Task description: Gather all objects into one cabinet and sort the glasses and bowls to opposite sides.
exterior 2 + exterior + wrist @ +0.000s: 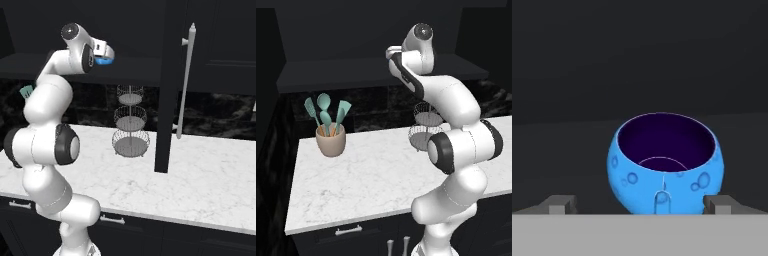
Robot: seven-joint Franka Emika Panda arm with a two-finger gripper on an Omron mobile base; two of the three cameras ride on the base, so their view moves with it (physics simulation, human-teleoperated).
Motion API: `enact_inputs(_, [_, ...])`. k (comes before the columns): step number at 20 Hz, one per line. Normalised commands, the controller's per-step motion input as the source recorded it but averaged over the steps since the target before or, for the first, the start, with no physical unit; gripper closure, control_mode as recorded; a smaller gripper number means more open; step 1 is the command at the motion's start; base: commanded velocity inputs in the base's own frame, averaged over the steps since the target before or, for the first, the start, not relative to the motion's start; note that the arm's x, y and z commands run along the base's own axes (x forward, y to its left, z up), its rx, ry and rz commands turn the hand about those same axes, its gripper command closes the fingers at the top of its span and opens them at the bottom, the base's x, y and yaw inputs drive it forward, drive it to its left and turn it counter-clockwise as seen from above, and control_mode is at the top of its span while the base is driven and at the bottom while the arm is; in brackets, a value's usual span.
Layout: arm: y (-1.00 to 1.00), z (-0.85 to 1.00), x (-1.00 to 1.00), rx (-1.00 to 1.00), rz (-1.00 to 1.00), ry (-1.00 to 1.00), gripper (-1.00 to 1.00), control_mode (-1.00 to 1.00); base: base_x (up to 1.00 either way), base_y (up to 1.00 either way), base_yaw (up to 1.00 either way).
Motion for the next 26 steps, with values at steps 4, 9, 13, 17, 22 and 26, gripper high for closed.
enact_inputs(4, [-0.2, -0.03, 0.08, 0.0, 0.0, 0.0, -1.0, -1.0, 0.0, 0.0, 0.0])
enact_inputs(9, [-0.15, -0.01, 0.03, 0.0, 0.0, 0.0, -1.0, -1.0, 0.0, 0.0, 0.0])
enact_inputs(13, [-0.01, -0.05, 0.0, 0.0, 0.0, 0.0, -1.0, -1.0, 0.0, 0.0, 0.0])
enact_inputs(17, [0.0, -0.14, 0.0, 0.0, 0.0, 0.0, -1.0, -1.0, 0.0, 0.0, 0.0])
enact_inputs(22, [0.0, -0.05, 0.0, 0.0, 0.0, 0.0, -1.0, -1.0, 0.0, 0.0, 0.0])
enact_inputs(26, [0.0, 0.0, 0.0, 0.0, 0.0, 0.0, -1.0, -1.0, 0.0, 0.0, 0.0])
